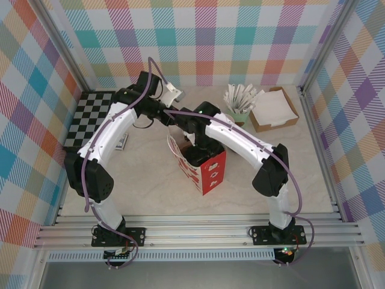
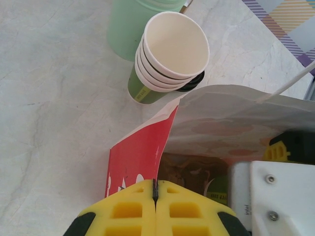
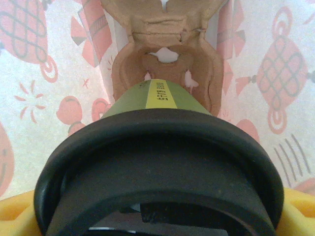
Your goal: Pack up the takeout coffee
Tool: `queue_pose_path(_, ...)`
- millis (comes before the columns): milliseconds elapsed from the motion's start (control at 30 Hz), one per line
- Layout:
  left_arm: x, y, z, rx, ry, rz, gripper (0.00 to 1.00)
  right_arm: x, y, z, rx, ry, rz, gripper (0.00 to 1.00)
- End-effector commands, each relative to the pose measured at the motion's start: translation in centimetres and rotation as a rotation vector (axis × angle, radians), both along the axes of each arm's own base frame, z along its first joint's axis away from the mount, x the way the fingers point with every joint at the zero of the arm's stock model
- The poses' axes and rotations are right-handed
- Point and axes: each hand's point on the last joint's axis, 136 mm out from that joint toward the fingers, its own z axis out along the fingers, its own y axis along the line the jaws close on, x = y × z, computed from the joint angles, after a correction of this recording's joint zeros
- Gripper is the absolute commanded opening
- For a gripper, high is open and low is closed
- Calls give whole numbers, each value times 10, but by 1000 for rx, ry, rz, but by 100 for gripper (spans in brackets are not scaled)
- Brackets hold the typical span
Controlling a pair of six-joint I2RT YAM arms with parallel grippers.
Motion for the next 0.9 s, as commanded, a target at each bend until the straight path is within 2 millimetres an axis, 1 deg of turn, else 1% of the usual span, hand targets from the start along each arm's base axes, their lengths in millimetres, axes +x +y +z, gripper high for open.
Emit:
queue_pose_path(0, -3, -7, 5, -20, -3, -39, 4, 0, -3, -10, -10, 44, -29, 61)
queue_pose_path(133, -3, -7, 5, -18, -2, -36, 5, 2, -2, -14, -10, 38, -28, 61)
queue_pose_path(233, -4, -6, 4, -15, 2, -33, 5, 3, -3, -22, -20, 37, -31, 61)
queue_pose_path(300, -4, -6, 3, -13, 3, -32, 5, 4, -1, -28, -16, 43, -33, 61)
queue_pose_path(433, -4, -6, 4, -16, 4, -34, 5, 4, 4, -35, 0, 55, -27, 60)
queue_pose_path(533, -4, -6, 4, -12, 2, -31, 5, 8, -1, -40, -18, 33, -15, 60)
queue_pose_path(700, -4, -5, 3, -5, 2, -28, 5, 11, -2, -47, -13, 28, -12, 60)
queue_pose_path(767, -4, -4, 2, 4, 4, -26, 3, 12, -5, -50, -24, 22, -12, 60)
queue_pose_path(867, -3, -2, 1, 13, 1, -22, 2, 15, -8, -51, -25, 7, -6, 60)
